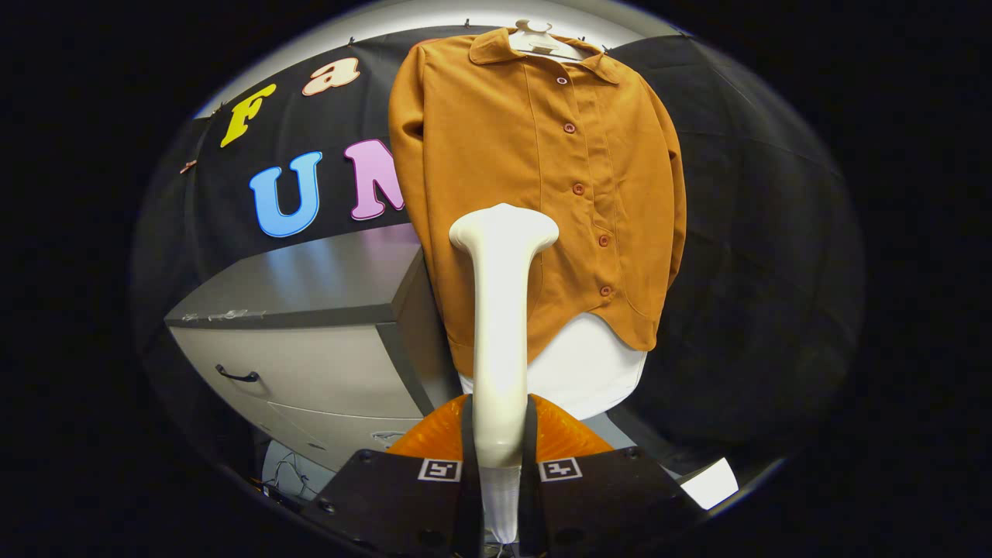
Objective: Iron the clothes twice with a garment steamer, once on the left side and once on the right side.
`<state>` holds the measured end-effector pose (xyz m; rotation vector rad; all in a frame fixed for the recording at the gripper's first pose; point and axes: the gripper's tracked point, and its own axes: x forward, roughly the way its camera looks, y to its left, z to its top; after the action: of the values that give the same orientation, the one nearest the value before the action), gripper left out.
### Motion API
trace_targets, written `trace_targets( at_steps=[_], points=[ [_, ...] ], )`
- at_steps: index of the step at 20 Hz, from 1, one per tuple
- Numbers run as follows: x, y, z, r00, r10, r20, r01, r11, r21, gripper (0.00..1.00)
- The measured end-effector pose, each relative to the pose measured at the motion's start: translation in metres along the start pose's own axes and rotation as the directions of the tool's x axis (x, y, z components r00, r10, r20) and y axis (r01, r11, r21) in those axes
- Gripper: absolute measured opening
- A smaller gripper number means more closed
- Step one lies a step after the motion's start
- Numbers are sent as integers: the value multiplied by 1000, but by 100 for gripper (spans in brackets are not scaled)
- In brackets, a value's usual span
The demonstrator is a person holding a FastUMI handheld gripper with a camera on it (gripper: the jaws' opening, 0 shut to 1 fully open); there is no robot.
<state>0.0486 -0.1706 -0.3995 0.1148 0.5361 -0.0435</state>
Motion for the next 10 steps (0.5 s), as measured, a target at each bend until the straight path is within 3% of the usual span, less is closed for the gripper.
trace_targets(
  at_steps=[4,10],
  points=[
    [-21,-1,21,996,25,81,-25,1000,-1,21],
    [-58,-12,122,958,21,285,-28,999,20,21]
  ],
)
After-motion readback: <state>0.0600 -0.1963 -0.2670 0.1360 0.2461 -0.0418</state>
